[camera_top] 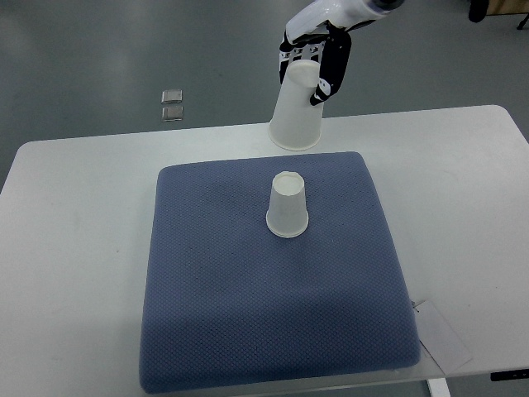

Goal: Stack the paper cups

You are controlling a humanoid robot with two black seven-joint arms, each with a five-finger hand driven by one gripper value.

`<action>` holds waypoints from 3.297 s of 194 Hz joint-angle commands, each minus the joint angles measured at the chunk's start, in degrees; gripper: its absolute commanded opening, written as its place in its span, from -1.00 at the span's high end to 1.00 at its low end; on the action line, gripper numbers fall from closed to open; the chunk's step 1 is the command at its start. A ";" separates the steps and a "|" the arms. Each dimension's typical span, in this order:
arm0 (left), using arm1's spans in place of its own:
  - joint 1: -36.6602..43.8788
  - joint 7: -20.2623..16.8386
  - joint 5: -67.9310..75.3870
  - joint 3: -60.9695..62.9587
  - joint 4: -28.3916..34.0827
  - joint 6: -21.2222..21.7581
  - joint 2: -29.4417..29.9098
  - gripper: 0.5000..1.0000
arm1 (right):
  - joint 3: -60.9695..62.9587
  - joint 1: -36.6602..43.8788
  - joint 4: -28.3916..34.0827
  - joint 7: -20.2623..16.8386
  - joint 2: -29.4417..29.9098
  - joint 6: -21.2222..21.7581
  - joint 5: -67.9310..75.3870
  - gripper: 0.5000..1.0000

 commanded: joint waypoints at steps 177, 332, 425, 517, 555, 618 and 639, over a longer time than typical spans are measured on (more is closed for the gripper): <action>0.00 0.00 -0.01 0.00 0.00 0.00 0.00 -1.00 | -0.25 -7.11 -2.42 -0.10 5.55 -2.55 0.40 0.39; 0.00 0.00 -0.01 0.00 0.00 0.00 0.00 -1.00 | -0.95 -7.90 -2.07 -0.18 4.67 -3.08 0.05 0.37; 0.00 0.00 -0.01 0.00 0.00 0.00 0.00 -1.00 | -0.95 -8.77 -1.72 -0.18 4.49 -3.34 0.13 0.36; 0.00 0.00 -0.01 0.00 0.00 0.00 0.00 -1.00 | -0.95 -9.83 -1.72 -0.18 4.49 -3.95 0.13 0.29; 0.00 0.00 -0.01 0.00 0.00 0.00 0.00 -1.00 | -0.95 -10.36 -1.72 -0.18 4.58 -3.95 0.05 0.10; 0.00 0.00 -0.01 0.00 0.00 0.00 0.00 -1.00 | -0.95 -10.62 -1.80 -0.18 4.67 -4.31 -0.04 -0.04; 0.00 0.00 -0.01 0.00 0.00 0.00 0.00 -1.00 | -0.86 -10.62 -1.80 -0.18 4.75 -4.31 -0.04 -0.08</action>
